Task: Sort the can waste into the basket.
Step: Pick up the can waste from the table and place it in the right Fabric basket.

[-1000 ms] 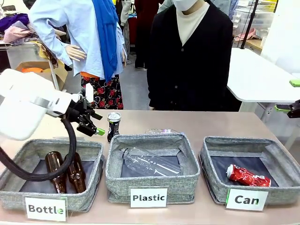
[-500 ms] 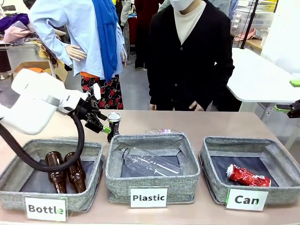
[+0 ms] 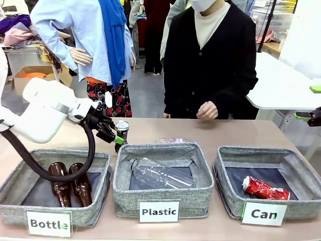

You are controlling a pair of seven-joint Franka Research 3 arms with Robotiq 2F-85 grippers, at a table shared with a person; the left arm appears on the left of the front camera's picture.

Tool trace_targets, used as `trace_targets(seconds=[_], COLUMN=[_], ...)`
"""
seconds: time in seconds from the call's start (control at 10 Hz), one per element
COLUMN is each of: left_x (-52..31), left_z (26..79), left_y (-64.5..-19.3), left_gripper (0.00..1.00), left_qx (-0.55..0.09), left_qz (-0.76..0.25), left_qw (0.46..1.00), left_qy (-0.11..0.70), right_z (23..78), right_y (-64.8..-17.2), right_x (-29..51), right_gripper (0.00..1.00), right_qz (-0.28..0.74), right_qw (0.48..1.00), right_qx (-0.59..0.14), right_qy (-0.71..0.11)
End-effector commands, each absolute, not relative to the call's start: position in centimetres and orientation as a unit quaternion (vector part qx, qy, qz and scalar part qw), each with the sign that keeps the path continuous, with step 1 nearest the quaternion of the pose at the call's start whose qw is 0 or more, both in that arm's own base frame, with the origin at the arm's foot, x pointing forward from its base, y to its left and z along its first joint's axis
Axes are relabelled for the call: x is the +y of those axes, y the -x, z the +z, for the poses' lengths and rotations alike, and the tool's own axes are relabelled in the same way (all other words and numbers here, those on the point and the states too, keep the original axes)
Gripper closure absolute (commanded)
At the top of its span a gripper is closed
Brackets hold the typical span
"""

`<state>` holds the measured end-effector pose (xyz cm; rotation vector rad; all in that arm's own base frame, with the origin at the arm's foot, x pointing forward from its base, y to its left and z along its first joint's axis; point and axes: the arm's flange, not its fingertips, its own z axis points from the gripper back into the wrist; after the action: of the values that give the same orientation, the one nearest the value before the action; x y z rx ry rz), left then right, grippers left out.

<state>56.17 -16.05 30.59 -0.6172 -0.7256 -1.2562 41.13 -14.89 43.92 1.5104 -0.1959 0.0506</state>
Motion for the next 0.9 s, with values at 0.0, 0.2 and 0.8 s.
trace_targets(seconds=[0.0,0.2,0.8], left_x=[-16.4,-16.8,-17.2], left_z=[30.5,30.1,29.5], left_y=[-57.2,-57.7,-57.5], left_gripper=[0.00,0.08,0.85], left_qx=[-0.321,-0.326,-0.328], left_qz=[-0.560,-0.554,-0.547], left_qw=[0.705,0.704,0.692], left_qy=[0.294,0.301,0.339], right_z=[44.1,44.1,44.1], right_y=[-41.0,-41.0,-41.0], right_x=[-15.0,-15.0,-15.0], right_gripper=[0.00,0.00,0.00], right_qz=[0.023,0.023,0.023], right_qw=[0.720,0.720,0.720], right_qx=[-0.089,-0.089,-0.089], right_qy=[-0.688,-0.688,-0.688])
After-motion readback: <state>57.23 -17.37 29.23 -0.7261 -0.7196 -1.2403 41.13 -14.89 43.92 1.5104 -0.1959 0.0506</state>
